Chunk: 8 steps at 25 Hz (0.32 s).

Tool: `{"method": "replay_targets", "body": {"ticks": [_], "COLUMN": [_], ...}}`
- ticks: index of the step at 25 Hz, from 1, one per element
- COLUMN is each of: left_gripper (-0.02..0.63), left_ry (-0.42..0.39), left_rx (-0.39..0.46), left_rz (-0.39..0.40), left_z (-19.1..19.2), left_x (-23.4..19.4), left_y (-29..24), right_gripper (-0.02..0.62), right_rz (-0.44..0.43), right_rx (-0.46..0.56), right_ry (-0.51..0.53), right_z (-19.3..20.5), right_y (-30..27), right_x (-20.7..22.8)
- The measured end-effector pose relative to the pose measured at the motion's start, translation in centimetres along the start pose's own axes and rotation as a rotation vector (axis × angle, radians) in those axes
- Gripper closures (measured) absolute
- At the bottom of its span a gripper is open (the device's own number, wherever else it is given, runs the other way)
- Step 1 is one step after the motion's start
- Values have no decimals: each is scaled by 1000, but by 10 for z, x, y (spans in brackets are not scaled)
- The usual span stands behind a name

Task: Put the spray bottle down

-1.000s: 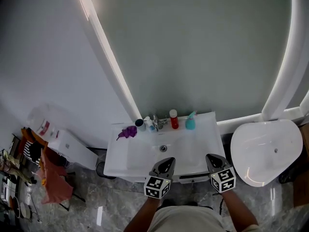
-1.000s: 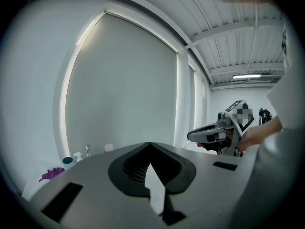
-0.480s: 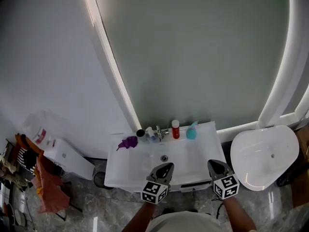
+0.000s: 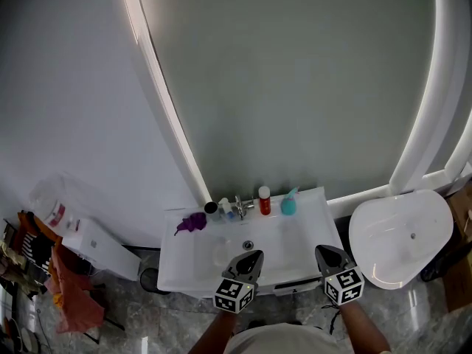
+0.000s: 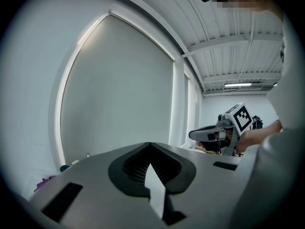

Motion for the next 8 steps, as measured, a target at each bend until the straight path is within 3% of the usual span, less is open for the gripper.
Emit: {"method": "replay_targets", "body": {"ticks": [8], "left_gripper": [600], "left_ry": [19], "left_rx": [-7], "left_rz": [-1], "left_z": [6], "left_x": [-3], "left_y": [-2], "right_gripper": [585], "right_rz": [-1], "right_rx": [-3], "right_ry": [1], "right_z": [0], "right_y": [-1], "right_x": [0]}}
Point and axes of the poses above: the fingertips, and each gripper's own axes: y backward along the fingers, x to its right, z out of its underside, the point moved 7 cm from there along y, backward along the fingers, and after that the axes turned 2 degrees about y, right-handed, at the moved point
